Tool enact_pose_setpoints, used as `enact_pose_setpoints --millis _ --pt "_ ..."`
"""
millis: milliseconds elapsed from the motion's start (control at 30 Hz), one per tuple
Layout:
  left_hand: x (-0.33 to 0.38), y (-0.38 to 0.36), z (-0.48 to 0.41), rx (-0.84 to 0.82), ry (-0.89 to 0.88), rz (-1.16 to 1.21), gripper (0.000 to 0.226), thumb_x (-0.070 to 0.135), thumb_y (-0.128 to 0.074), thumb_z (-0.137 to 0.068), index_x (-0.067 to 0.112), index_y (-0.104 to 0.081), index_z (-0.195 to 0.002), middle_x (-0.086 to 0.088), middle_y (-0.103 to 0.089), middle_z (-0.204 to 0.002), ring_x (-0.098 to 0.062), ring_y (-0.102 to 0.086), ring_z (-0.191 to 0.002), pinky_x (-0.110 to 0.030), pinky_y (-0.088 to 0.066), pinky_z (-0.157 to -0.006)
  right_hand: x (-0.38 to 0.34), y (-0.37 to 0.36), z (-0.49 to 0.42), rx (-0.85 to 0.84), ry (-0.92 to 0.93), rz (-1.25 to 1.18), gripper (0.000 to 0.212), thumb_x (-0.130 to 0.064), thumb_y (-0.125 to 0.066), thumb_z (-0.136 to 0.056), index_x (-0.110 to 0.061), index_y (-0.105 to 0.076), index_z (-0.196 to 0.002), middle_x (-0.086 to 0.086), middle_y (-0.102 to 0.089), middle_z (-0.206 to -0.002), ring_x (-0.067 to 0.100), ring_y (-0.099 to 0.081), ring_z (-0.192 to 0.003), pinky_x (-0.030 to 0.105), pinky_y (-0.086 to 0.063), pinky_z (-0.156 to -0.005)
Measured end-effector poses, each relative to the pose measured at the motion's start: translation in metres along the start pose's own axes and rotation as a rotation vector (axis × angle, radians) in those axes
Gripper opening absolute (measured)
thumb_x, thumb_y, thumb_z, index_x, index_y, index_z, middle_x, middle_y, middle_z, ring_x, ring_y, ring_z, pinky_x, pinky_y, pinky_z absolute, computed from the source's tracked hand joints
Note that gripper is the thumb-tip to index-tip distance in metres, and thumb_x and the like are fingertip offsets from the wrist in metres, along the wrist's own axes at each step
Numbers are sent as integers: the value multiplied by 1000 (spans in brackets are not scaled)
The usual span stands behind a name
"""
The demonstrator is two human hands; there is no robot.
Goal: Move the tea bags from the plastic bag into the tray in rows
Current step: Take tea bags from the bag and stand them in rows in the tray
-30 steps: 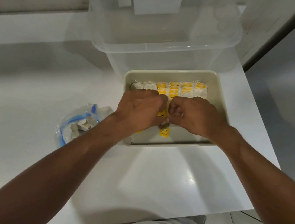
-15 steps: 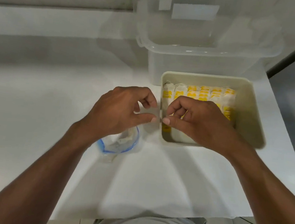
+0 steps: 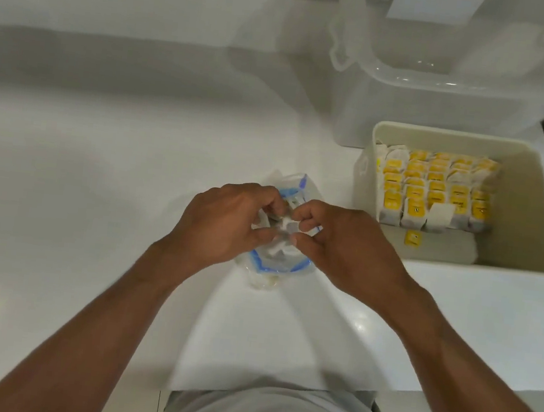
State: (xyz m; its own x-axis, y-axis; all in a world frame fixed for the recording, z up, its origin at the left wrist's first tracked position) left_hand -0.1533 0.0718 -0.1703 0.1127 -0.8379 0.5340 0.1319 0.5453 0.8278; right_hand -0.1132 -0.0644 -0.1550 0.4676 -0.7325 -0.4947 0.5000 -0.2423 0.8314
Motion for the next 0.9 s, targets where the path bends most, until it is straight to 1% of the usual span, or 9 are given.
enact_pose_setpoints --millis 67,133,233,333,500,667,767,833,900 --pt "-6 -7 3 -8 -7 -43 33 42 -73 -83 42 -61 -113 20 -64 -112 -8 -64 -94 -33 -55 -78 2 -16 0 19 -35 93 29 -37 -54 -97 -28 -56 -124 -8 -70 -112 14 -67 -97 30 -50 -86" --pt "-11 -11 7 7 -21 -69 38 46 -72 -83 44 -57 -118 20 -62 -117 -9 -65 -93 -34 -56 -76 6 -24 1 77 -79 181 29 -38 -48 -99 -27 -53 -126 -6 -71 -106 18 -68 -92 30 -52 -78" --pt "-19 -13 11 60 -41 -94 42 48 -72 -83 44 -54 -120 19 -62 -120 -12 -68 -88 -35 -57 -70 15 -32 3 154 -139 203 28 -37 -50 -98 -26 -55 -123 -6 -72 -97 19 -69 -82 28 -51 -68" --pt "-20 -14 14 115 -68 -113 45 32 -75 -81 43 -54 -119 16 -64 -119 -17 -69 -79 -36 -58 -62 19 -38 5 166 -147 194 29 -37 -58 -94 -24 -61 -120 -5 -73 -98 19 -70 -82 28 -52 -67" --pt "-16 -12 5 188 -89 -223 34 14 -71 -80 33 -71 -108 10 -70 -107 -23 -66 -62 -33 -56 -53 16 -39 2 192 -104 281 36 -38 -64 -88 -23 -65 -121 -2 -68 -108 25 -69 -82 27 -47 -63" --pt "-1 -6 -4 188 -126 -196 10 28 -67 -88 30 -73 -97 6 -69 -89 -26 -66 -65 -36 -56 -56 13 -40 1 197 -48 330 42 -44 -67 -87 -21 -65 -122 1 -66 -110 24 -70 -82 24 -38 -63" --pt "6 -2 -7 186 -131 -213 11 35 -61 -94 31 -70 -99 7 -68 -87 -24 -65 -68 -32 -53 -58 14 -39 -3 223 -63 423 27 -38 -74 -82 -22 -72 -103 -1 -67 -91 19 -67 -63 21 -34 -53" --pt "9 0 -8 179 -130 -227 14 39 -54 -98 31 -65 -103 7 -68 -86 -23 -64 -68 -32 -51 -59 11 -32 -2 293 -68 370 17 -34 -78 -77 -22 -71 -87 -2 -64 -78 18 -62 -51 19 -32 -49" --pt "8 2 -9 177 -124 -214 16 40 -50 -100 31 -62 -106 7 -68 -80 -23 -63 -66 -31 -51 -59 11 -25 2 374 -62 242 14 -35 -69 -85 -22 -66 -88 -4 -64 -76 14 -56 -51 18 -32 -50"
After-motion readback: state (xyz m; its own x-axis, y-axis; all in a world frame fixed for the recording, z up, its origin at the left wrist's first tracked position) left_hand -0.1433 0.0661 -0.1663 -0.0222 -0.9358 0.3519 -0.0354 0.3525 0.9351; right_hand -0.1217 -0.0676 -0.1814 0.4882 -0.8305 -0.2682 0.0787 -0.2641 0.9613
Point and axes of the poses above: each hand's wrist, its own z-axis away from the middle knuckle, its own y-axis out of the back of the hand, x = y × z, the point moved 9 cm from there along -z, towards the middle knuckle
